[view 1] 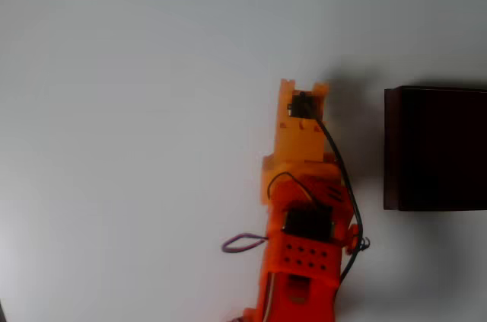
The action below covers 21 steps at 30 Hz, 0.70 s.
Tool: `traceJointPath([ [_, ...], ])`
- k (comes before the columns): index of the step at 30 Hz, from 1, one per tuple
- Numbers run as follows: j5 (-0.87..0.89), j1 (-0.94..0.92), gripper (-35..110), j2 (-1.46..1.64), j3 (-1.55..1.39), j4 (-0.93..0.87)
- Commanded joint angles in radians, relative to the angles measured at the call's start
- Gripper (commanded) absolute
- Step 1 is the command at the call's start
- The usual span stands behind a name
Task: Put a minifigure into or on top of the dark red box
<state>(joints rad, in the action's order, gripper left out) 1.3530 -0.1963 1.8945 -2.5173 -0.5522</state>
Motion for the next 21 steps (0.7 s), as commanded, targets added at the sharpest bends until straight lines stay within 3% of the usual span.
traceJointPath([
  [1, 0.020, -0.014, 6, 0.020, -0.009, 0.008],
  [11, -0.002, -0.021, 0, 0.041, 0.025, -0.035],
  [21, -0.327, -0.232, 0, 0.153, 0.446, -0.581],
])
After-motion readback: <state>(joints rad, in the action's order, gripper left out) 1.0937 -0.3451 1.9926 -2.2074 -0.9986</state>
